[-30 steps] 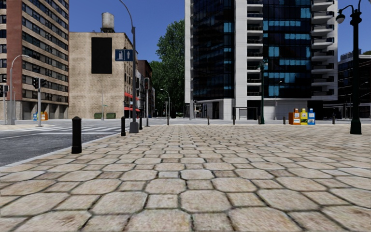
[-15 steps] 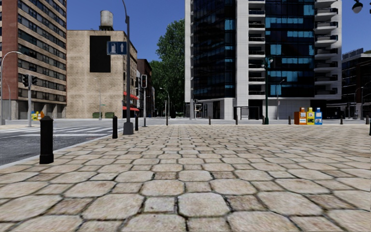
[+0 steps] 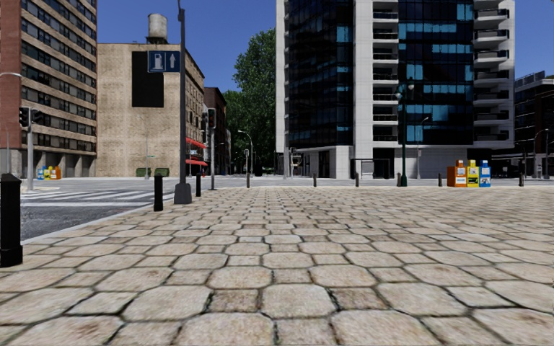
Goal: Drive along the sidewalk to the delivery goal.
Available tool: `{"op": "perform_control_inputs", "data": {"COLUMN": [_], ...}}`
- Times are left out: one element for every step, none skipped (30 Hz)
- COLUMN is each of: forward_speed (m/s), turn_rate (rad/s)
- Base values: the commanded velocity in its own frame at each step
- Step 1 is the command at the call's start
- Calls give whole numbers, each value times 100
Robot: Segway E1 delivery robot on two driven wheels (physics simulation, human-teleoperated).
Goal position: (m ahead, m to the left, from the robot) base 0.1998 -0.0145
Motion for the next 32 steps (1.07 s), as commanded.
{"op": "perform_control_inputs", "data": {"forward_speed": [45,11,0,0,0,0,0,0,0,0,0,0,0,0,0,0,0,0,0,0,0,0,0,0,0,0,0,0,0,0,0,0], "turn_rate": [0,0,0,0,0,0,0,0,0,0,0,0,0,0,0,0,0,0,0,0,0,0,0,0,0,0,0,0,0,0,0,0]}}
